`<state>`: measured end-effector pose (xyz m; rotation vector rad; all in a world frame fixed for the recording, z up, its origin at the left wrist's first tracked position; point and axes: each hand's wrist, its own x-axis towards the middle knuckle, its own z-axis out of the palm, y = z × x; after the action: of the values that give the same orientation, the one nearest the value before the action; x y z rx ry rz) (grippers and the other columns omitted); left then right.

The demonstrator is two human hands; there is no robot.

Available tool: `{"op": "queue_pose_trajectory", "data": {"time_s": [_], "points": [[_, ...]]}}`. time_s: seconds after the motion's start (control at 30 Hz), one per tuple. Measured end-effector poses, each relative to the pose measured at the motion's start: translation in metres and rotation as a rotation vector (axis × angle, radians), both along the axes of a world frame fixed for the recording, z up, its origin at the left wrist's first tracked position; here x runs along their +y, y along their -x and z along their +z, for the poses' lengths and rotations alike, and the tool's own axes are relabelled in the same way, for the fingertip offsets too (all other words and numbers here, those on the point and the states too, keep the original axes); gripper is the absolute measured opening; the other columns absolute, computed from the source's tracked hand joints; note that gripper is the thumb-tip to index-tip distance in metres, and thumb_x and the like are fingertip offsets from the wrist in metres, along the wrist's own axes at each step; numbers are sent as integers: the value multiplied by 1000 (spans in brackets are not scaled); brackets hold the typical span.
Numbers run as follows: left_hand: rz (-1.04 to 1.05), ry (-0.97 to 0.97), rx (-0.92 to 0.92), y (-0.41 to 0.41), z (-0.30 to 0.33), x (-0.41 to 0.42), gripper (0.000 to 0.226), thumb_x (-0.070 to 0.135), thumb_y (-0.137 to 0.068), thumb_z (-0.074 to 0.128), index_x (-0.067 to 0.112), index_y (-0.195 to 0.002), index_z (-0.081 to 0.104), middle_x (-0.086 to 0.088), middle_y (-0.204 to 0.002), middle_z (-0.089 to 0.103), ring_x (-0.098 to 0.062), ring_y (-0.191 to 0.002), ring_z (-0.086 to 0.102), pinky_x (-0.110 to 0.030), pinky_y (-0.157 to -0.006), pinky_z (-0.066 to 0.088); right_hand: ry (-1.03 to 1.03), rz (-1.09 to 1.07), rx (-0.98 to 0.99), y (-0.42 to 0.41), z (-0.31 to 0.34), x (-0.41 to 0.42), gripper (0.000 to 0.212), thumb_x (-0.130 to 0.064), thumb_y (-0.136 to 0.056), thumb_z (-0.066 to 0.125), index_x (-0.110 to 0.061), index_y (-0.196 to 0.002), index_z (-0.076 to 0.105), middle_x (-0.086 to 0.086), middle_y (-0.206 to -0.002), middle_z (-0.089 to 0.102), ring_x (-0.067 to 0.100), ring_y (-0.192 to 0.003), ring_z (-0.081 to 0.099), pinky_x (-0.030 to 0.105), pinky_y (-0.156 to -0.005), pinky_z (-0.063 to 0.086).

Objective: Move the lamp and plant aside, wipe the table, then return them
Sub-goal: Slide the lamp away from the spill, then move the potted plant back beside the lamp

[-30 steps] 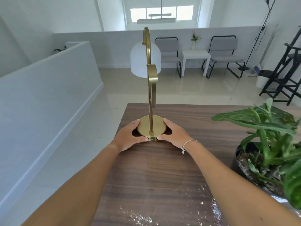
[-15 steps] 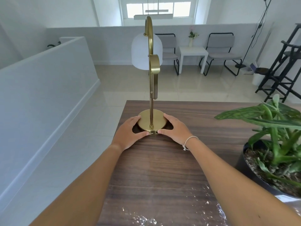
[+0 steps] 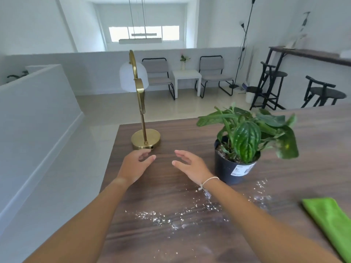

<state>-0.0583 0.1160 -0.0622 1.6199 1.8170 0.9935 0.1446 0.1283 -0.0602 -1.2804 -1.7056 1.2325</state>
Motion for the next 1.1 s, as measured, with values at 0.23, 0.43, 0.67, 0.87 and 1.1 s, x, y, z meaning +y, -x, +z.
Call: {"op": "queue_pose_trajectory", "data": {"time_s": [0.23,0.43,0.67,0.87,1.1], "points": [[-250,4,-95,-82,27,-12,44,40,-83,62,26,-124,56,2,-119,60,-11,-108,57,-23,-92,41,-96,-161,117,-76,11,-71,22,-19,-80,68,-27,-100,64,-4,-110,67,3,-105,61,17,-94,46],[-371,87,-172,-142,25,-19,64,43,-80,65,29,-137,40,7,-127,51,-13,-116,51,-24,-86,40,-214,-434,109,-149,7,-93,15,-17,-77,71,-30,-80,67,-4,-90,71,-1,-80,65,21,-83,50],[-345,97,-203,-174,15,-24,73,38,-78,69,33,-140,31,13,-119,43,-15,-112,51,-29,-92,39,-212,-393,39,-174,-1,-74,41,-24,-75,74,-34,-111,56,-18,-106,61,7,-106,57,24,-95,43],[-274,27,-274,-189,3,-28,60,29,-77,72,34,-130,44,11,-121,55,-11,-105,61,-22,-90,48,-209,-317,116,-173,-7,-57,69,-20,-74,75,-20,-135,43,-8,-127,56,4,-118,52,23,-100,43],[-128,-71,-391,-213,-11,-25,61,22,-76,73,27,-132,48,2,-125,61,-3,-101,63,-18,-89,51,-166,-320,307,-170,-6,-41,67,-6,-78,70,-13,-137,38,-9,-119,53,5,-105,56,2,-84,45]]}}
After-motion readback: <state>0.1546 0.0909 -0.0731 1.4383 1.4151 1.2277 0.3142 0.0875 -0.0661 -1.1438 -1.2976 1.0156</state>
